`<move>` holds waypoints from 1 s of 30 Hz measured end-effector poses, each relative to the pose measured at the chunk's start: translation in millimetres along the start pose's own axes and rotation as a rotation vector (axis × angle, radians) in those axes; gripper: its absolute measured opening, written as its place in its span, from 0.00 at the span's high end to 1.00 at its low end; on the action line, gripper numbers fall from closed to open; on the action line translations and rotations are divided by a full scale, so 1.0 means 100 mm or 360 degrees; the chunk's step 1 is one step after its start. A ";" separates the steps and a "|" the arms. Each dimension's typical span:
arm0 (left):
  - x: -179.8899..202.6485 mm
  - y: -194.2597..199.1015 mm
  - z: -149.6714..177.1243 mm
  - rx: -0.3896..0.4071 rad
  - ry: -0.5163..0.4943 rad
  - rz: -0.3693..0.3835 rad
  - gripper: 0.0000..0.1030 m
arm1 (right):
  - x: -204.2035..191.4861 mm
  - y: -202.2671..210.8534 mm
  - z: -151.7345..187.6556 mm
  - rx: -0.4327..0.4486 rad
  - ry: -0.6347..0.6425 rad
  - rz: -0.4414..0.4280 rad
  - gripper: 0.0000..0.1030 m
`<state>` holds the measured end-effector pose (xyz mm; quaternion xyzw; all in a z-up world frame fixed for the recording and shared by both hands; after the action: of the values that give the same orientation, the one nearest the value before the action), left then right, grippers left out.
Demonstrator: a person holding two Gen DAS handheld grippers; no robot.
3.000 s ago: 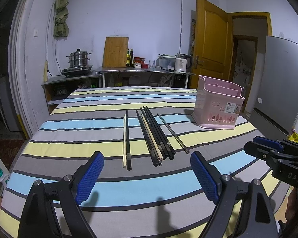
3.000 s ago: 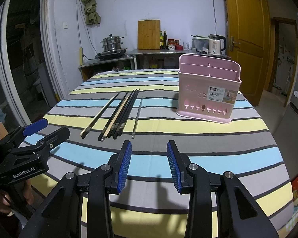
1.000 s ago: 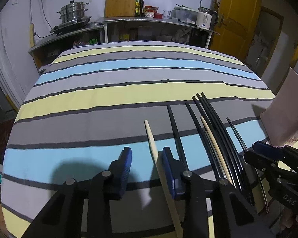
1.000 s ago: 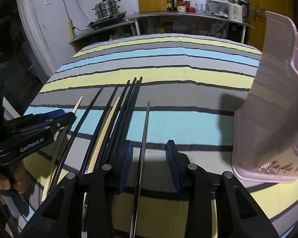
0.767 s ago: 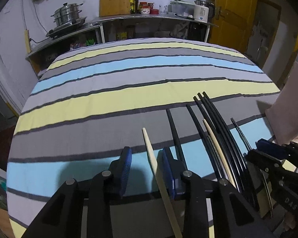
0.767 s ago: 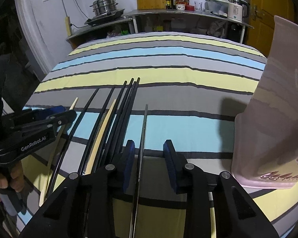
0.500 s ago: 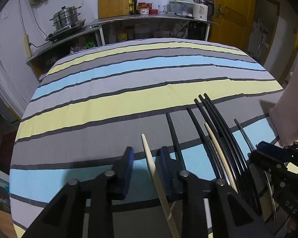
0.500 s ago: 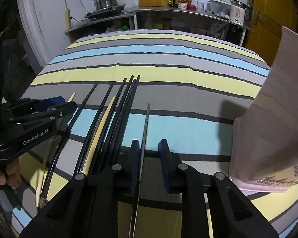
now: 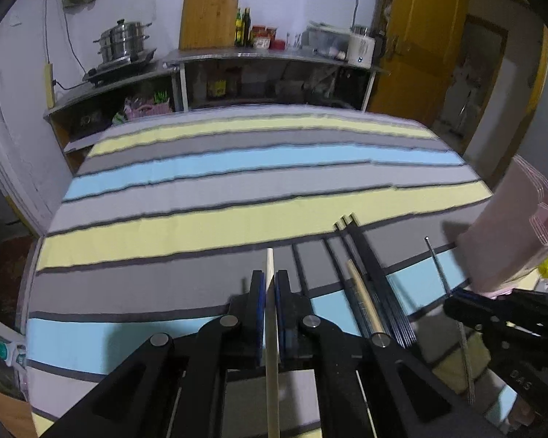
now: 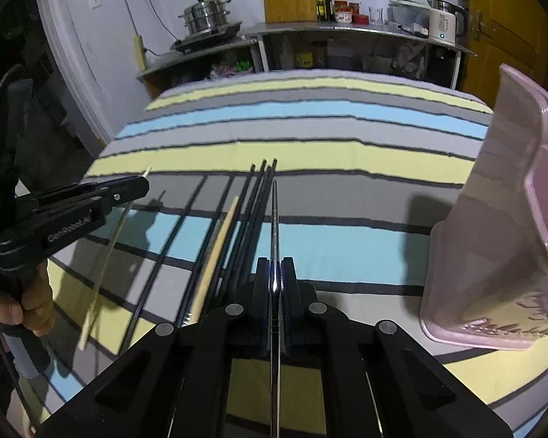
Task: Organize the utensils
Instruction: 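Lift and carry the chopstick and fork with both tools to the pink holder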
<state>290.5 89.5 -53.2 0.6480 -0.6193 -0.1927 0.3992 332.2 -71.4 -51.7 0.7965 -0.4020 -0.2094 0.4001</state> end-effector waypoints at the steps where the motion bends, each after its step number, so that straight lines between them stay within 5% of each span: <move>1: 0.01 0.06 -0.02 0.0014 -0.0001 0.0009 0.95 | 0.00 0.04 -0.01 0.0013 -0.0002 -0.0004 0.94; 18: 0.25 1.25 -0.13 0.0163 -0.0036 0.0150 0.95 | -0.02 0.92 -0.07 0.0249 -0.0025 -0.0009 0.94; 30: 0.77 1.73 -0.20 0.0208 -0.0092 0.0280 0.95 | 0.17 1.44 -0.05 0.0382 -0.0091 -0.0006 0.94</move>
<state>205.3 36.0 108.8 0.6100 -0.6963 -0.1349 0.3534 278.0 -133.9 67.1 0.8332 -0.4339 -0.1832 0.2898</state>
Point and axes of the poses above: each gripper's, at about its wrist camera, not at the fingertips, and y roughly against the way its jaws point, x to its right, z to its underside, the point moved 7 cm from there along -y, roughly the way its jaws point, and after that the axes turned 13 degrees about y, right-handed, at the moved point
